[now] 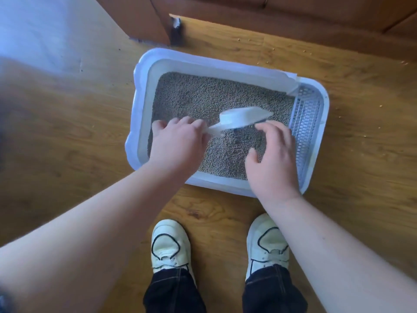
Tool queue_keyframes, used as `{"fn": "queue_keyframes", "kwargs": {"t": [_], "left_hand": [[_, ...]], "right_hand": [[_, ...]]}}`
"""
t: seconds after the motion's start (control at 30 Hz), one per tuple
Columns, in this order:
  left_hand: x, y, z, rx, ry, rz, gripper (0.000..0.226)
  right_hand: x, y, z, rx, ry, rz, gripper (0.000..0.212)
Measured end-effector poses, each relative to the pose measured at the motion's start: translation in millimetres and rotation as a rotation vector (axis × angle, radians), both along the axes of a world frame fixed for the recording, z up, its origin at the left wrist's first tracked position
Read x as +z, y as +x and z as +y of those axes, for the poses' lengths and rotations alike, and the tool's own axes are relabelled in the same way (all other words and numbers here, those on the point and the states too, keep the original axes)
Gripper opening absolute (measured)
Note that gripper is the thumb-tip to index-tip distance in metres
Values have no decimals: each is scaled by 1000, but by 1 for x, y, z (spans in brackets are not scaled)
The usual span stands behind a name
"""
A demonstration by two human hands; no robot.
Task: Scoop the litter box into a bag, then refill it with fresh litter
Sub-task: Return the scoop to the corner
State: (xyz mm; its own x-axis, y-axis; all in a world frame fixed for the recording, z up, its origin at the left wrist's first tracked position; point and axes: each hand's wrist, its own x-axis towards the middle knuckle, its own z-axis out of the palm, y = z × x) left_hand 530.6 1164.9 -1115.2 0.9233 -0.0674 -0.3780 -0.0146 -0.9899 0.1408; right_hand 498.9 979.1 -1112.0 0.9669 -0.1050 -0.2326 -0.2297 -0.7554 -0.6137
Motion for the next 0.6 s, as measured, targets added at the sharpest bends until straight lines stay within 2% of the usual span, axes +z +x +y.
{"fn": "queue_keyframes", "kwargs": {"t": [0.07, 0.13, 0.2, 0.27, 0.43, 0.6], "left_hand": [[11, -5, 1, 227, -143, 180, 33], [21, -5, -2, 525, -378, 353, 37], [34, -5, -8, 852, -602, 539, 36], [49, -4, -14, 1045, -705, 675, 33], [107, 2, -24, 1330, -833, 797, 28], [198, -1, -28, 1354, -958, 790, 20]], "right_hand": [[12, -6, 0, -39, 30, -9, 46], [21, -11, 2, -53, 44, 26, 46], [30, -13, 6, -35, 62, 81, 46], [41, -9, 10, -7, 68, 147, 47], [89, 9, 16, -79, 106, 366, 43], [179, 21, 26, -253, 304, 571, 30]]}}
